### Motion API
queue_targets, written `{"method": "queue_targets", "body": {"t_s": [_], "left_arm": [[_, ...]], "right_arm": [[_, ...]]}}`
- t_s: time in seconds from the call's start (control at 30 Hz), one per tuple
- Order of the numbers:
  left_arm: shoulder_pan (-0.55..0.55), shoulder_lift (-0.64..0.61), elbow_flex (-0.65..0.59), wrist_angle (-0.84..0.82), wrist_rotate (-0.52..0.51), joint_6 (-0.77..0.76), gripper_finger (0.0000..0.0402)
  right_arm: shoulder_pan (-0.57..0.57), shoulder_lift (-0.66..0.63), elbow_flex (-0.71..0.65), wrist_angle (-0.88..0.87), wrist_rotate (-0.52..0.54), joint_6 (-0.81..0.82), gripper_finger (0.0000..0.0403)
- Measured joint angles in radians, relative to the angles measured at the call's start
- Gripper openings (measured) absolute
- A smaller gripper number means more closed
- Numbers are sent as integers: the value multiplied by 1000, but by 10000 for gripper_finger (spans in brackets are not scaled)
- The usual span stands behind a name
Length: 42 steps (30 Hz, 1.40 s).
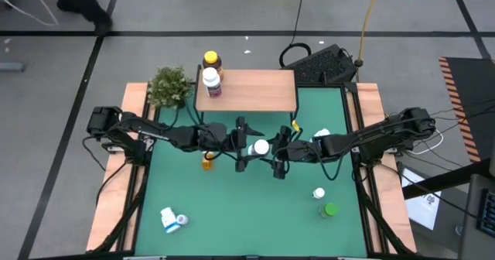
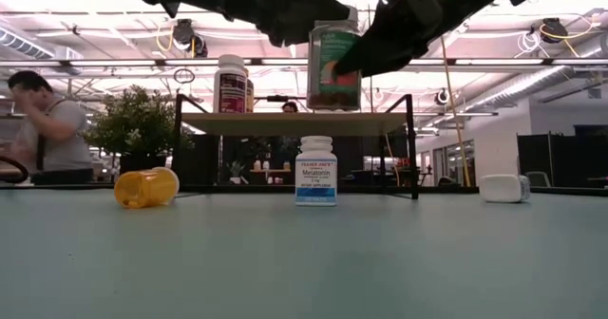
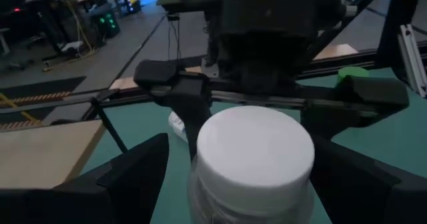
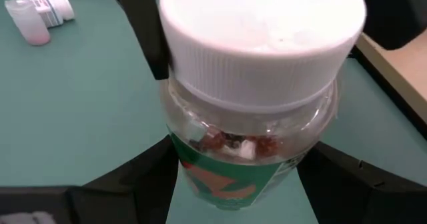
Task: Pick and place medicine bottles onto shelf by color
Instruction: Put the green transparent pill bottle on the shelf
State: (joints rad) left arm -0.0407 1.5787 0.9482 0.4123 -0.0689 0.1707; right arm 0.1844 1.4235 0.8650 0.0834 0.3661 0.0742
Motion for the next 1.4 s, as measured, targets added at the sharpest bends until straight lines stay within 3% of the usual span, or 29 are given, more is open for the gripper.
{"method": "queue_targets", "body": {"t_s": [0.27, 0.47, 0.63, 0.83, 1.1, 1.4], "left_arm": [[-1, 0, 0, 4, 2, 4, 232], [-1, -1, 0, 5, 2, 8, 231], [7, -32, 0, -23, -3, -1, 251], [51, -141, -1, -189, -35, 0, 231], [152, -354, -1, -398, -65, 4, 235], [301, -500, 0, -614, -71, -12, 234]], "right_arm": [[-2, -1, 0, 1, 5, -4, 265], [-9, -1, 0, -3, -1, 24, 271], [-14, -31, 0, -16, 0, 22, 313], [-12, -161, -2, -99, -8, 48, 359], [-5, -324, -75, -169, -4, 124, 363], [-8, -365, -131, -105, 0, 124, 363]]}}
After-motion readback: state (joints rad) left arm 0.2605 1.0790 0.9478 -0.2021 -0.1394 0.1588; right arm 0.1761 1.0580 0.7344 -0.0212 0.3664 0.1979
